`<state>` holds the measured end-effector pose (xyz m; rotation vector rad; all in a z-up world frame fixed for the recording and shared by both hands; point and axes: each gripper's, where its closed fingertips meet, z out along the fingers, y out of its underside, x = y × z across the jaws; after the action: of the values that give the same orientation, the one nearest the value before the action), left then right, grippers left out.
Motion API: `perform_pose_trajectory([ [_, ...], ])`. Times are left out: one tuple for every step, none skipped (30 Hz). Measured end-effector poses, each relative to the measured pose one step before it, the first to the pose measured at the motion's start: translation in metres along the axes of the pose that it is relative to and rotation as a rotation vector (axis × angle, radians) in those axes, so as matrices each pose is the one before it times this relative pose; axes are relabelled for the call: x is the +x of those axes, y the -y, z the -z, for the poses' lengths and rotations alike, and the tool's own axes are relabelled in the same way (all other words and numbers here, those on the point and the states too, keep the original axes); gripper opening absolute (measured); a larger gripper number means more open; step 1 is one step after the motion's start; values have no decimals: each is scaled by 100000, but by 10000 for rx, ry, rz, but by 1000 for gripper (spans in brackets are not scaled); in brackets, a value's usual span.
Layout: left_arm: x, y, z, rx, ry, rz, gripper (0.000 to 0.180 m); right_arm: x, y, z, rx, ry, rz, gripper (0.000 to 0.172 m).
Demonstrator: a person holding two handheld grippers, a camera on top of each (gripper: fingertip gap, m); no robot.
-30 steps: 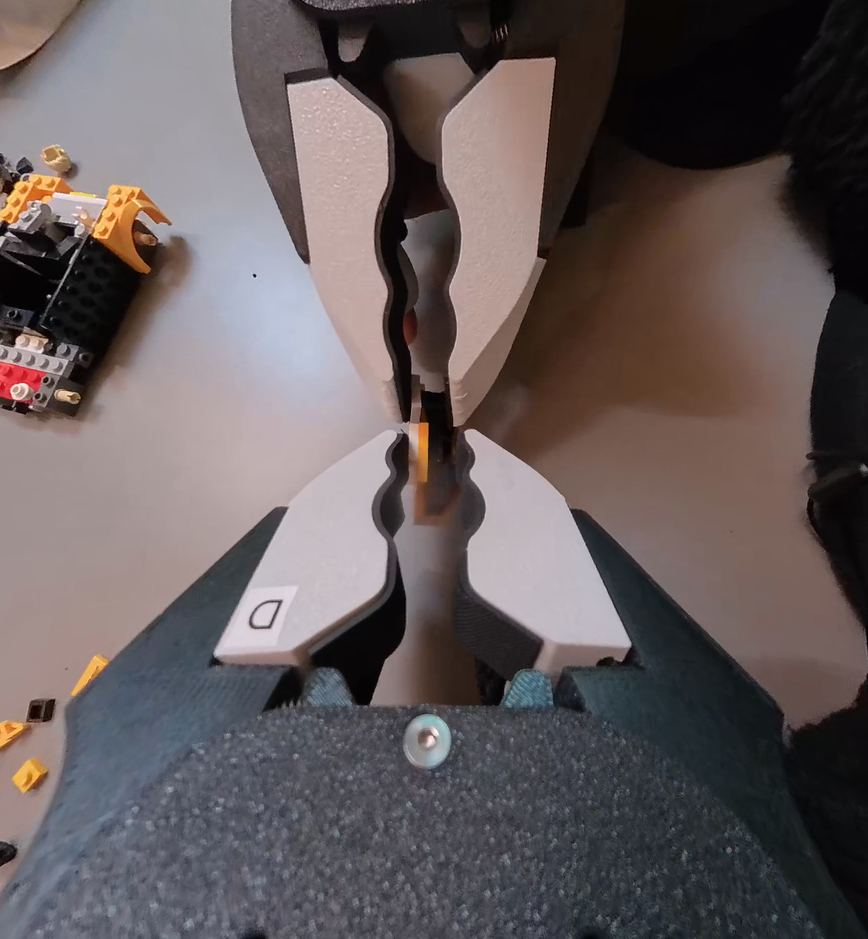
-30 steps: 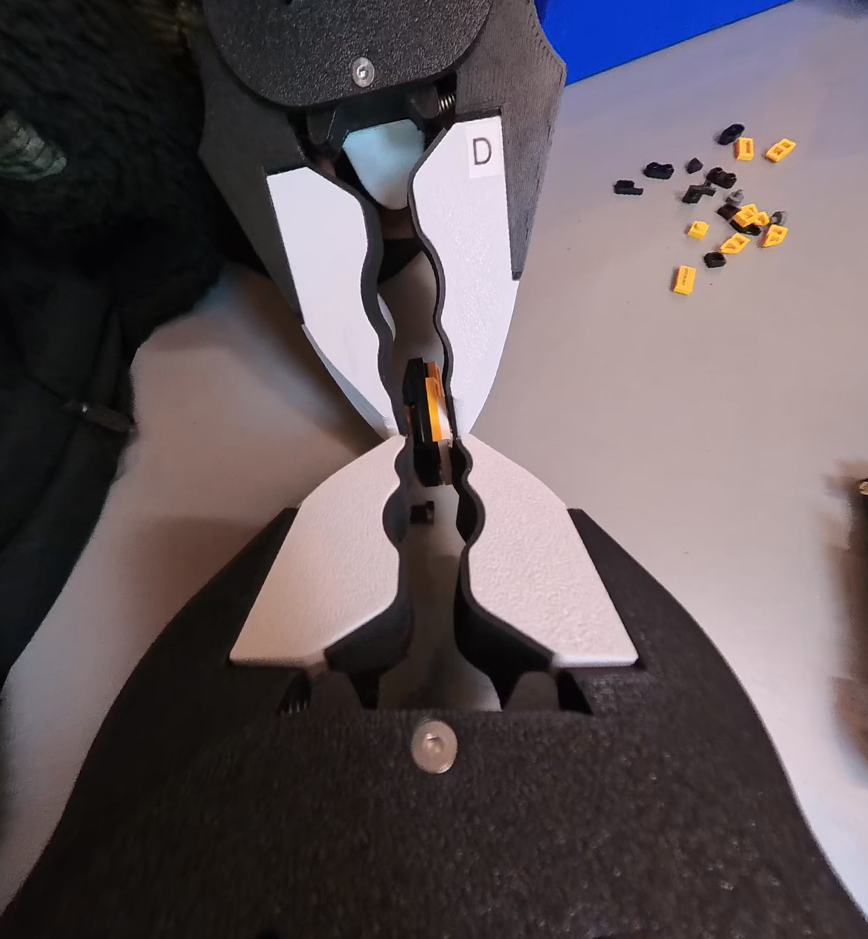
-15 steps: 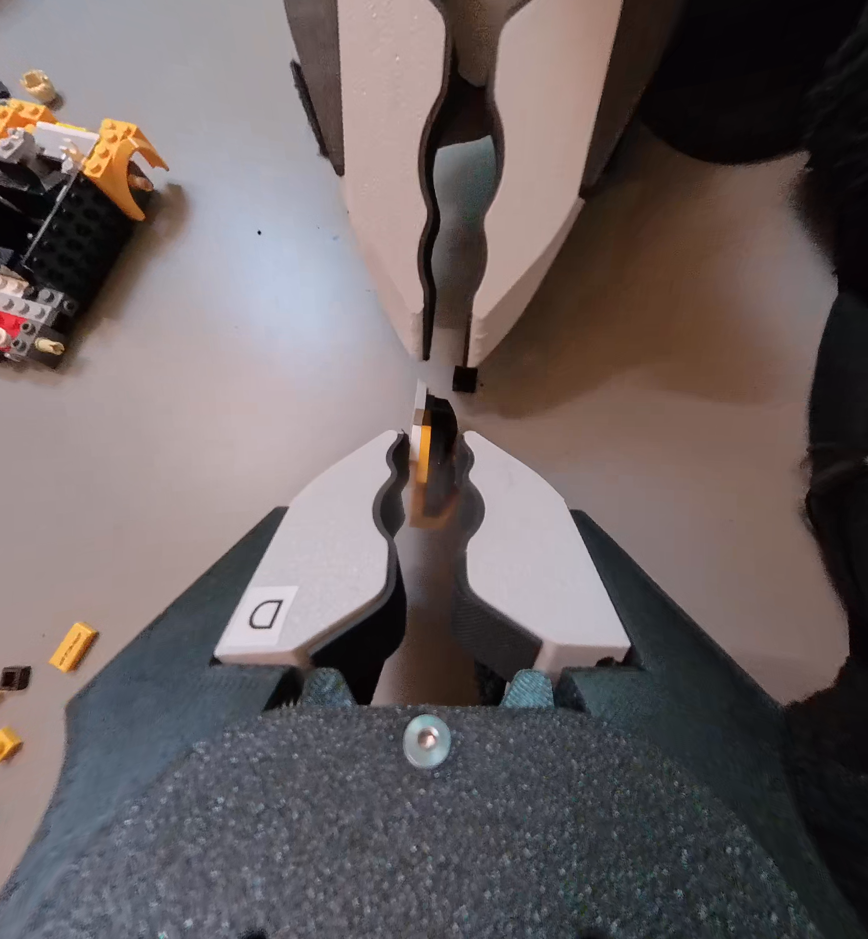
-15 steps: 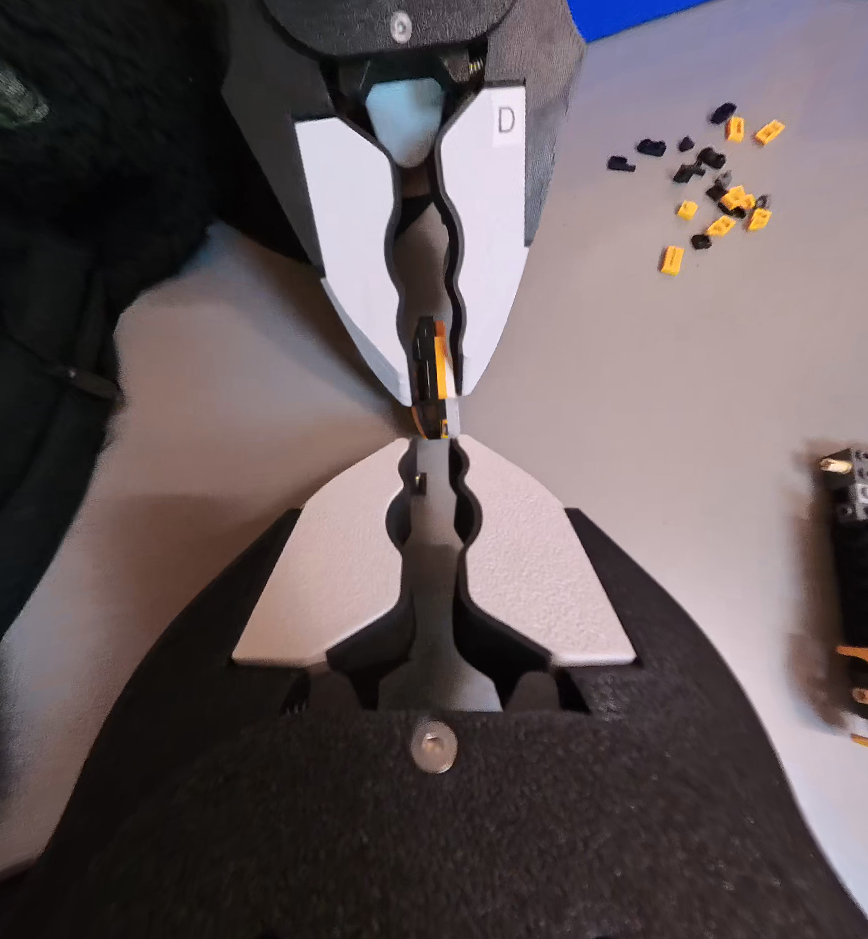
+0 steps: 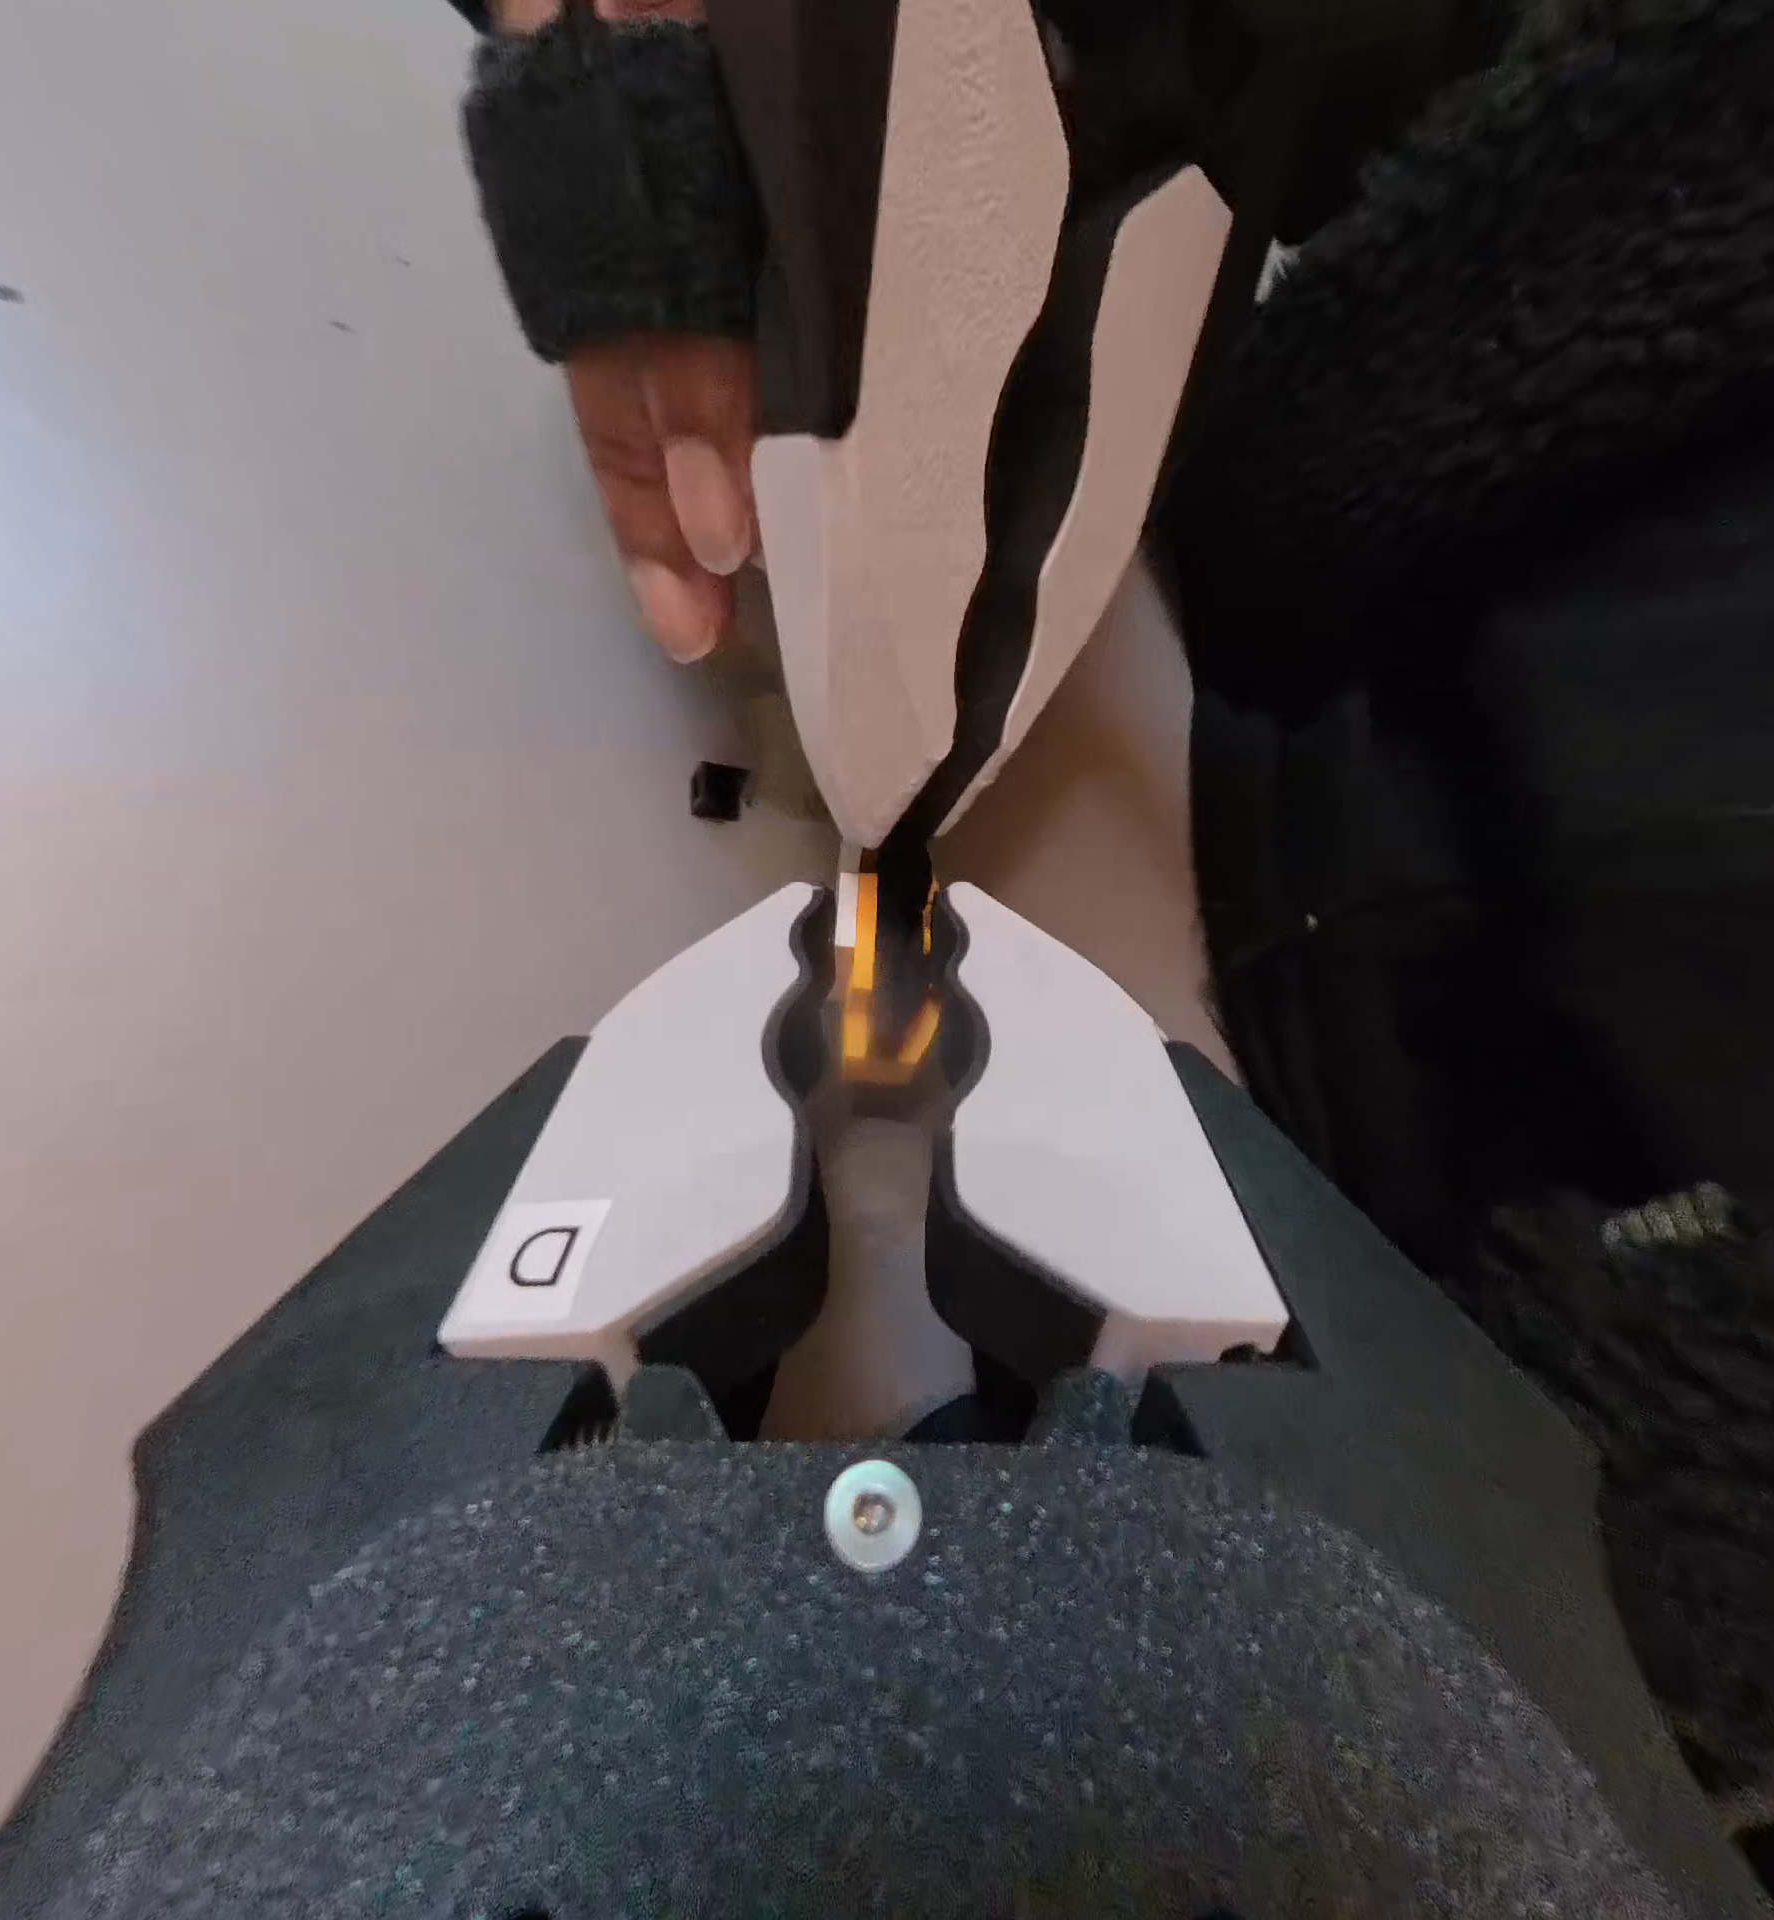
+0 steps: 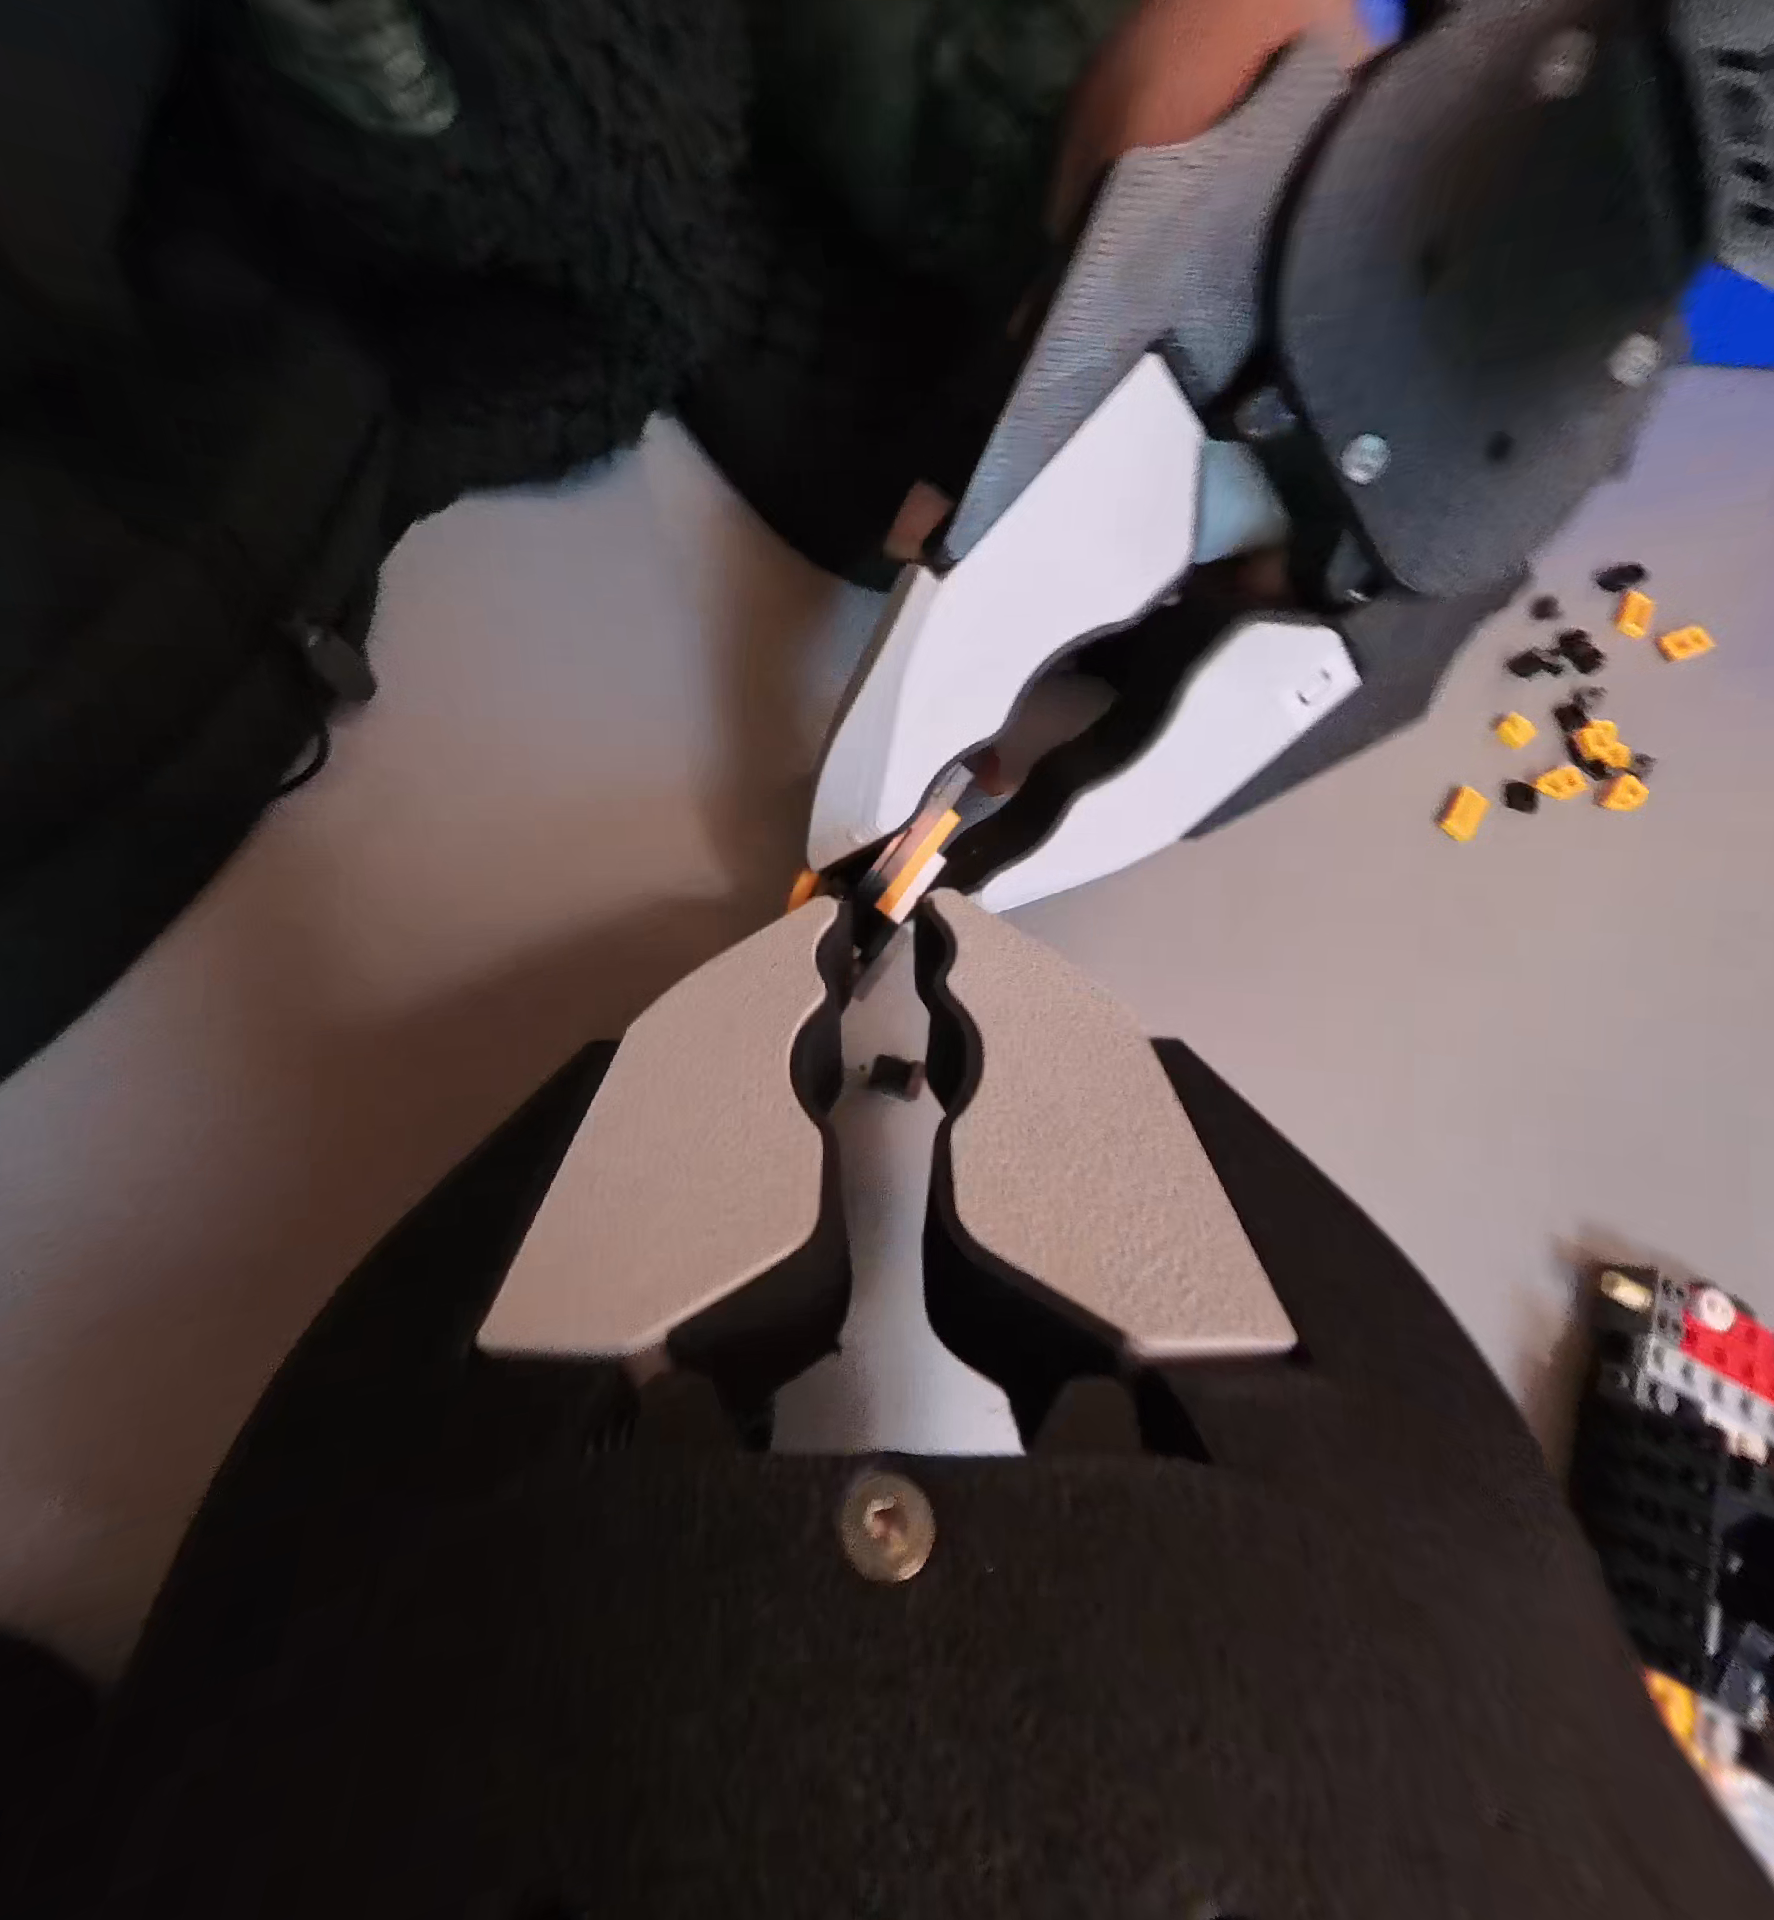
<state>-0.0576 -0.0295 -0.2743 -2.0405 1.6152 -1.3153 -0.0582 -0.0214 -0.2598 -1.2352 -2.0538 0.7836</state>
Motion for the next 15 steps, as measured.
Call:
perform_pose_trajectory([
  [84, -122, -38, -277, -227, -56, 17, -306, -88, -152, -279, 300, 352, 10],
  [80, -26, -29, -239, -238, -15, 17, -226, -45, -182, -326, 226, 413, 10],
  [128, 44, -20, -233, -270, -32, 17, -135, 19, -197, -302, 161, 413, 9],
  [15, 63, -42, -229, -151, -100, 17, -143, 17, -167, -248, 169, 350, 9],
  [-5, 6, -74, -257, -109, -99, 17, -93, -36, -137, -201, 162, 232, 9],
  [16, -10, -63, -235, -113, -92, 17, -144, -42, -96, -111, 185, 128, 8],
  [143, 192, -2, -53, -185, -88, 17, -220, -29, -90, -19, 210, 57, 4],
  [166, 102, 0, -41, -202, -25, 17, -155, 44, -99, 79, 119, 8, 4],
  [10, -101, -79, -101, -82, -13, 17, -78, 15, -85, 74, 51, 20, 4],
  [-89, -139, -107, -70, -20, 36, 17, -24, -84, -74, 8, 20, 2, 3],
  [-95, -191, -73, -50, -13, 48, 17, 16, -53, -43, 27, -13, -81, 2],
  [-43, -80, 15, 60, -10, 6, 17, 64, -1, -23, 126, -58, -159, 2],
  [-38, 6, 74, 112, 26, 20, 17, 101, 3, 31, 197, -104, -204, 2],
  [-95, 75, 99, 121, 95, 16, 17, 126, -18, 85, 213, -121, -245, 2],
  [-110, 110, 58, 102, 150, 0, 17, 117, -48, 134, 214, -105, -273, 2],
])
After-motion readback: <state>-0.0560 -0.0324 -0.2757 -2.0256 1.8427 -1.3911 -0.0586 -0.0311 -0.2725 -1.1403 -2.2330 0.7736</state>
